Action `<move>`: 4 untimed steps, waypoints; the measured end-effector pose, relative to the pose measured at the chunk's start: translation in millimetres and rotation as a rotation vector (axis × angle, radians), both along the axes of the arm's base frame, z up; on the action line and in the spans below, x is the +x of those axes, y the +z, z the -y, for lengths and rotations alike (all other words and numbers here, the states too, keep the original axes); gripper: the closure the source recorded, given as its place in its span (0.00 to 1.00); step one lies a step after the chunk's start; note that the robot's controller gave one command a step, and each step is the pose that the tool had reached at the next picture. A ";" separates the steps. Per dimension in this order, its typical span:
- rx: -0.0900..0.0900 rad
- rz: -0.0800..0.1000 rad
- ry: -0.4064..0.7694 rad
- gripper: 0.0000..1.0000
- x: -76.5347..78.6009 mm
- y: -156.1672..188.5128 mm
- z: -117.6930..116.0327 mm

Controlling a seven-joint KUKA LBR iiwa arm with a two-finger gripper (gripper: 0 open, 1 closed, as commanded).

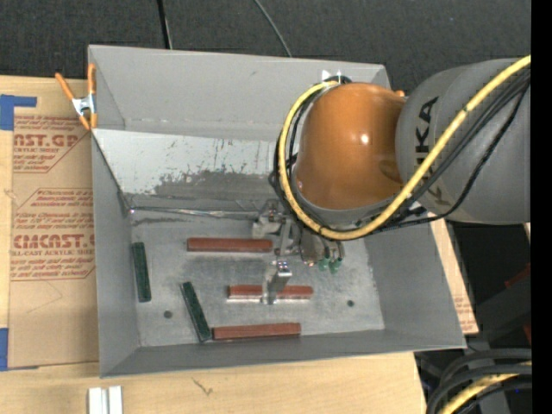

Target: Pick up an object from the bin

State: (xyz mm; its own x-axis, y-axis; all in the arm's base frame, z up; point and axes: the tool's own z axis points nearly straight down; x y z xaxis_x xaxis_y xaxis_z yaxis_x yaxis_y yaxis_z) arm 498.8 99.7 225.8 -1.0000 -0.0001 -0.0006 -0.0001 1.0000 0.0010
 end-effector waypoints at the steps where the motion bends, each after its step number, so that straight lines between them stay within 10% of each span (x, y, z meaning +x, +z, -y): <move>1: 0.001 0.005 0.013 0.00 -1.3 -64.6 15.1; 3: 0.000 0.000 -0.068 0.00 -7.8 -78.1 24.0; 4: 0.002 0.007 -0.067 0.00 -13.7 -153.7 25.1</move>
Offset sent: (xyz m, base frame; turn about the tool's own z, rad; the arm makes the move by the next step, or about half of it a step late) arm 0.0065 -0.0361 -0.0658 0.0613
